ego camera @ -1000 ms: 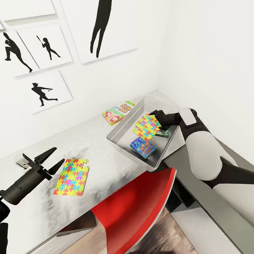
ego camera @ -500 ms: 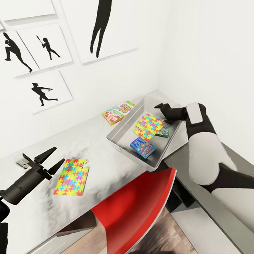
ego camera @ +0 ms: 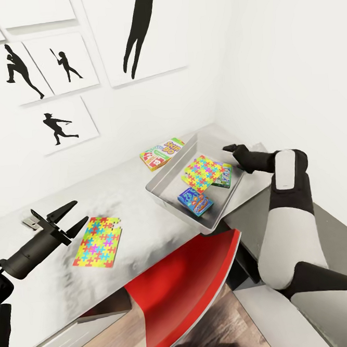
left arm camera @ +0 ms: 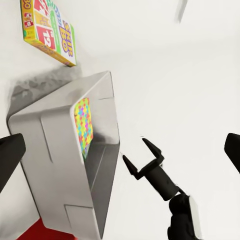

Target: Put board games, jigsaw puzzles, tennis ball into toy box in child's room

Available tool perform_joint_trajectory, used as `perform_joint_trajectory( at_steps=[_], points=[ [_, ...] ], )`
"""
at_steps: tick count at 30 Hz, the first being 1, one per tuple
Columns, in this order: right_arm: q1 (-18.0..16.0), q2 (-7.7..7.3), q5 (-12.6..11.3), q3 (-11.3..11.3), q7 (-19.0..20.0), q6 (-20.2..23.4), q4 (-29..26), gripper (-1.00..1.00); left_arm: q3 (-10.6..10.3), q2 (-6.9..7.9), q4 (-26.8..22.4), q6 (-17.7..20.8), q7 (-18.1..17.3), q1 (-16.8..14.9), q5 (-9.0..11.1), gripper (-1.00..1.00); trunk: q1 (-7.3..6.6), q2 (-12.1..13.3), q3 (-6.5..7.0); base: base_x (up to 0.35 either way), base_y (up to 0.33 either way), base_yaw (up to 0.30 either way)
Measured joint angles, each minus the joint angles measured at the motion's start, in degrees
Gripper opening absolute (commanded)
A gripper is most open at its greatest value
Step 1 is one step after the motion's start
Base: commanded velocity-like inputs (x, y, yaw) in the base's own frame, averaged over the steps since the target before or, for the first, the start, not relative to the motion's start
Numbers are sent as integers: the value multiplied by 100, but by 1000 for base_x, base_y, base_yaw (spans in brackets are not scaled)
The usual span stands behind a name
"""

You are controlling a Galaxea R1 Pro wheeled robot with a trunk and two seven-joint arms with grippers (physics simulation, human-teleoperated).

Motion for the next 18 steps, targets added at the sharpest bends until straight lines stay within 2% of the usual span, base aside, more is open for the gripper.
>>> perform_joint_trajectory(
  at_steps=[3,7,18],
  points=[
    [327,-1,-2,222,156,0,-601,100,-3,0,0,2,0,-4,8,100,0,0,0,0,0,0],
    [556,4,-2,394,240,-1,-1022,100,-10,-6,0,-2,0,2,12,100,0,0,0,0,0,0],
    [860,8,-23,747,339,-3,-1622,100,-15,-58,0,-17,-21,22,9,100,0,0,0,0,0,0]
  ],
)
